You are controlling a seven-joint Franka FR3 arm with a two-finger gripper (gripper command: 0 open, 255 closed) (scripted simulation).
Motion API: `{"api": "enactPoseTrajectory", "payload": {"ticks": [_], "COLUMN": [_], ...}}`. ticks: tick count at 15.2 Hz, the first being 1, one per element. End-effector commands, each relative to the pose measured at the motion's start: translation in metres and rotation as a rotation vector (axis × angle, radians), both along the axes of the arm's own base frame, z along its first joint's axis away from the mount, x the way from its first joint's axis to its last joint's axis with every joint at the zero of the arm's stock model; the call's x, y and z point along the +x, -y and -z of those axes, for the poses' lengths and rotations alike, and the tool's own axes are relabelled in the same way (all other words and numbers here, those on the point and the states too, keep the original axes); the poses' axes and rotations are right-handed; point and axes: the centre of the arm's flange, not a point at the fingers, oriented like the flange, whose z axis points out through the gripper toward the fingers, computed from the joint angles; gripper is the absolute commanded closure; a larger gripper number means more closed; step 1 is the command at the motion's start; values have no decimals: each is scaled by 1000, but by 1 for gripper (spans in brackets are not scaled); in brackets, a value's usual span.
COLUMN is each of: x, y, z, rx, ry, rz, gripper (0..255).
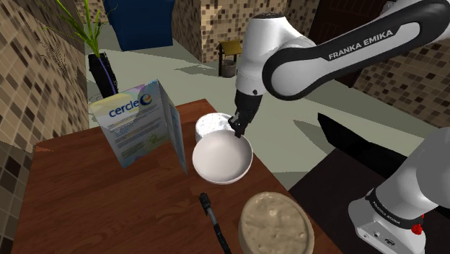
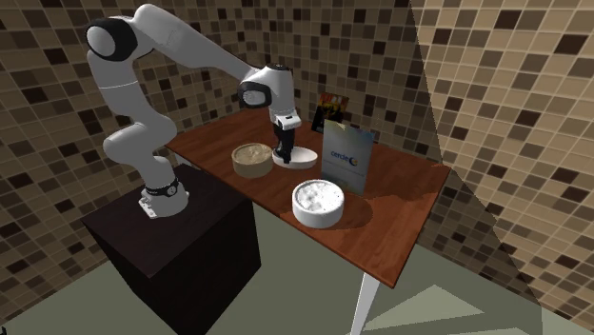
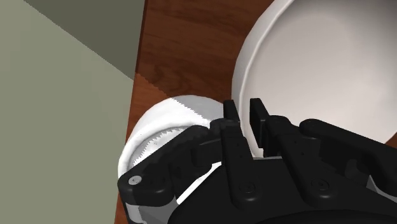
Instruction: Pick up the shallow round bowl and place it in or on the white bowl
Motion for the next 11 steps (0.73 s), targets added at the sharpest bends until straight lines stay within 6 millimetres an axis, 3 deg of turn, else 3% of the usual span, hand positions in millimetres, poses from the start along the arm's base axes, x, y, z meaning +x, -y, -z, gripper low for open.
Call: {"api": "enactPoseTrajectory", "payload": {"ticks": [1,10,11], "x": [0,0,10], "y": [1,1,8], "z": [-12,-56,-59], "rx": [0,0,0], "ry": [0,0,0], "rz": [0,0,0], "gripper": [255,255,255]}}
